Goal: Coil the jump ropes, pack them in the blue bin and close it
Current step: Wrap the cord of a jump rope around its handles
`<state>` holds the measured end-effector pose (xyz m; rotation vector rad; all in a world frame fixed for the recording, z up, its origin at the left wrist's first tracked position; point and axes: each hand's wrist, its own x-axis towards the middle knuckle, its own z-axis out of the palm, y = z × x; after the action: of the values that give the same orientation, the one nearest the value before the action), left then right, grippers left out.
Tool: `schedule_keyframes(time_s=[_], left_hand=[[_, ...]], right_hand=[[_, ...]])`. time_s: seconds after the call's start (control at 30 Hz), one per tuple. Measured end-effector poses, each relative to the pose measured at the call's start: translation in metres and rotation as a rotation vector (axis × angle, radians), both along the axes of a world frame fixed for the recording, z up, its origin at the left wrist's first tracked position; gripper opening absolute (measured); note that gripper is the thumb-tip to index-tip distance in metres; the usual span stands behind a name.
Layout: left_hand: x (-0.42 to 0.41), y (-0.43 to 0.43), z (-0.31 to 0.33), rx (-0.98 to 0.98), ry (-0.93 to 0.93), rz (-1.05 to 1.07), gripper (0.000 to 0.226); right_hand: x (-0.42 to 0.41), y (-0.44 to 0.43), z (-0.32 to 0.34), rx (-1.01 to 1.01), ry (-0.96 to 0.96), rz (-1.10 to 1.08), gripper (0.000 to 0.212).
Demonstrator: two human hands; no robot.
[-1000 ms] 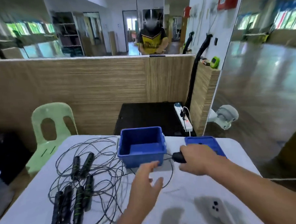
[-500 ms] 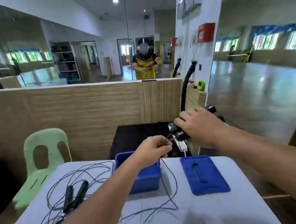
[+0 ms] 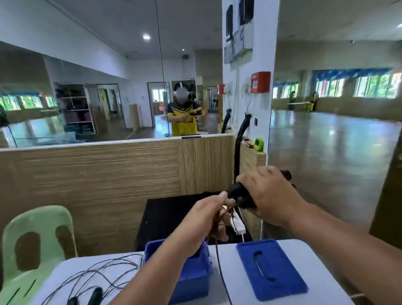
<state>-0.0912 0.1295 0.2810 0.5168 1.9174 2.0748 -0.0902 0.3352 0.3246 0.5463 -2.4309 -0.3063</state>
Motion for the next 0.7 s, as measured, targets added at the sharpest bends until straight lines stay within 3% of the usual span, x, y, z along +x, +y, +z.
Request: schedule_keyframes(time_s=[0.27,0.4,0.7], left_hand=[[0.001,0.004,0.004,-0.505,0.410,0.247,0.025],[0.004,0.003,0.007,-0.452,0.421,0.307,0.023],[0.007,-0.002,0.004,-0.458,0.440,0.290,0.021]], right_hand=[[0.004,-0.015,-0.001,0.081,-0.053,-0.109,0.060],[0.003,-0.020,-0.003,0.118,-0.061,-0.114,0.069],[0.006,-0.023,-0.001,0.068,-0.093,0.009,0.056]])
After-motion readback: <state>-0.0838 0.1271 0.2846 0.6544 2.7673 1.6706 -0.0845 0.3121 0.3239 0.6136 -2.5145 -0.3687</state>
